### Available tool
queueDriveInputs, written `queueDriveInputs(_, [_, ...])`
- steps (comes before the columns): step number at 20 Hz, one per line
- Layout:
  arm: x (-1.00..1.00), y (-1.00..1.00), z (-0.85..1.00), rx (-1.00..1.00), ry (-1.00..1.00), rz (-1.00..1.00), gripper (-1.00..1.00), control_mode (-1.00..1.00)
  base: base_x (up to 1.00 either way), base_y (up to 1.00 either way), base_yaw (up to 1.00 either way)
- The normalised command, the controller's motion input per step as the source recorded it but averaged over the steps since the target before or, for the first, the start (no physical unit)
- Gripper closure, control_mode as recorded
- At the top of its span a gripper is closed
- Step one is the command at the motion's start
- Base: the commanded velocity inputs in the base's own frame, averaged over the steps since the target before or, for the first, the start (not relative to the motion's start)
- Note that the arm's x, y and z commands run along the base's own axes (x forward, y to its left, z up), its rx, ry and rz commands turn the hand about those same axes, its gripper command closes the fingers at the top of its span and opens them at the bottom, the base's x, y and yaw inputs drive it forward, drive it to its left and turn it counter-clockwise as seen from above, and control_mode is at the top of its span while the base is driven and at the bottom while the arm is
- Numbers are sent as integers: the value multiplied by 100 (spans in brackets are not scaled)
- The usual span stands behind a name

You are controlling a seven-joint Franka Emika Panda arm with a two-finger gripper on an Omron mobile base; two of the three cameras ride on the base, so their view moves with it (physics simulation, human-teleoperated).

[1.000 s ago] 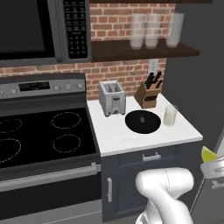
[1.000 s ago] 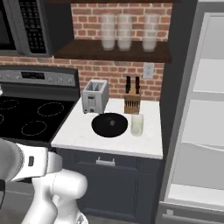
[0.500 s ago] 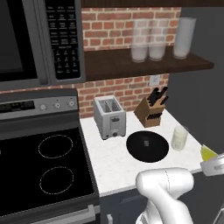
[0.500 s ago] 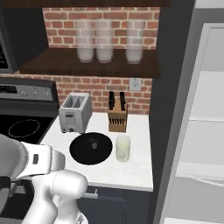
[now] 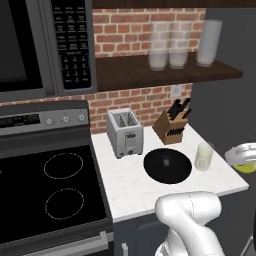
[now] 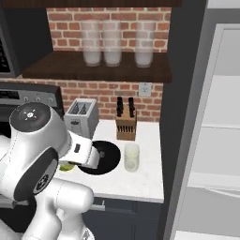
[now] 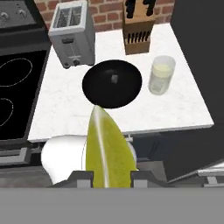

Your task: Grab a lemon wedge from the fridge and one ice cube from the ice bowl, and put them in the glass of lemonade.

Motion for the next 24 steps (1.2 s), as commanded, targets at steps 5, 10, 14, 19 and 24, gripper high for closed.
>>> queueDriveInputs(5, [100,-40,0,10,23,-27,100,-100,0,0,0])
queueDriveInputs(10, [99,-12,-6,1,5,-16,100,-100,0,0,0])
queueDriveInputs(14, [72,-23,-45,-3,0,-12,100,-100,0,0,0])
queueDriveInputs(19, [60,-41,-46,-1,0,-13,100,-100,0,0,0])
queueDriveInputs(24, [63,-28,-25,0,0,-15,100,-100,0,0,0])
